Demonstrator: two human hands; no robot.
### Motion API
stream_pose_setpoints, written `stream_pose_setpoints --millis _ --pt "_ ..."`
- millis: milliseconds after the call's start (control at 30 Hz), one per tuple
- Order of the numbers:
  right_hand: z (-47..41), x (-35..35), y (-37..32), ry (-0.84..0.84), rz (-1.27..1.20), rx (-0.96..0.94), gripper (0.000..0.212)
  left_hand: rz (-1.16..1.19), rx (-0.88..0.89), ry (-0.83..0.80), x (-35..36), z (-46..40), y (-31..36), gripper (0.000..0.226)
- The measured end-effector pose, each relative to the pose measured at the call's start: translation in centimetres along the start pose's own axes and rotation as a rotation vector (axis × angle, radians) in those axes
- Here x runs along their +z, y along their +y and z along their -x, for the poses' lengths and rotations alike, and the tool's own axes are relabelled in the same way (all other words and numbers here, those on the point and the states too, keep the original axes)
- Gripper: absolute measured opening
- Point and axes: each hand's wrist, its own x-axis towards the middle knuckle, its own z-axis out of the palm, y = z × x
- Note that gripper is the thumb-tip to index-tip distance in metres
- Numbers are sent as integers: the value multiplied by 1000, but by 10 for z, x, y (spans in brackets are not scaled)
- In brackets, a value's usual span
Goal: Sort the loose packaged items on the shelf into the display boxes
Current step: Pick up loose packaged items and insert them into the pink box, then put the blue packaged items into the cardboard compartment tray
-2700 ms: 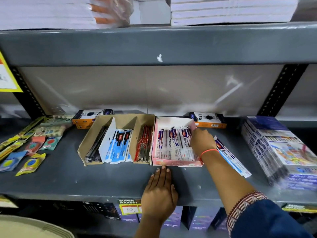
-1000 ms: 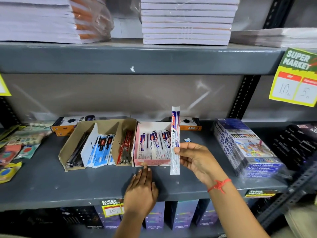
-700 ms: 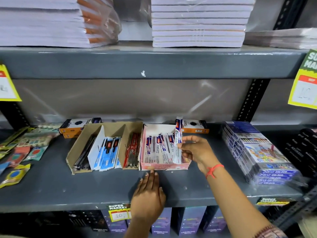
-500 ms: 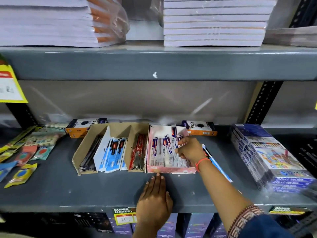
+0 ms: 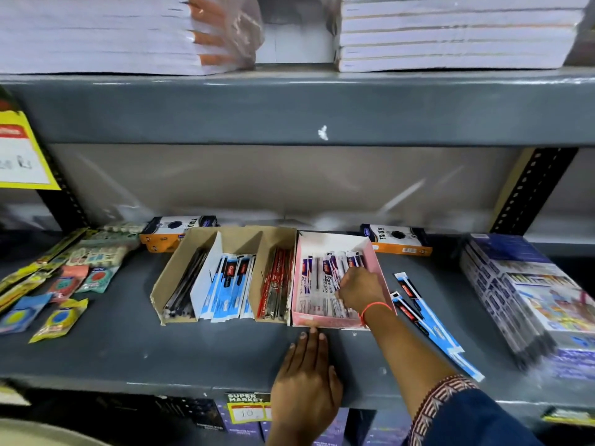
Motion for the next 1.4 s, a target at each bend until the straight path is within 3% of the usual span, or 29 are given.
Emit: stream_pose_setpoints --millis 233,300,367,433,500,633,933,1167,1400 --pt "7 -13 2 54 -86 -43 10 -1 -12 -26 -2 -2 1 51" --pt "10 -25 12 137 -189 -15 23 1 -12 -29 -3 -1 1 50" --pt "16 -40 30 281 -315 54 17 5 -8 -18 -1 1 1 50" --pt "21 -51 56 368 -364 151 19 -7 -29 -35 -1 -1 2 66" --pt "27 -55 82 293 -242 210 24 -39 -38 1 -1 -1 3 69" --pt "41 -49 114 61 46 230 37 -28 -22 10 0 1 4 54" --pt "37 -47 125 49 12 255 34 -70 -29 -40 -3 0 4 52" --pt "30 -45 147 204 20 251 28 -124 -38 -70 -4 -1 3 52" --pt "17 -65 145 -72 -39 294 26 -69 -48 -97 -7 0 5 52"
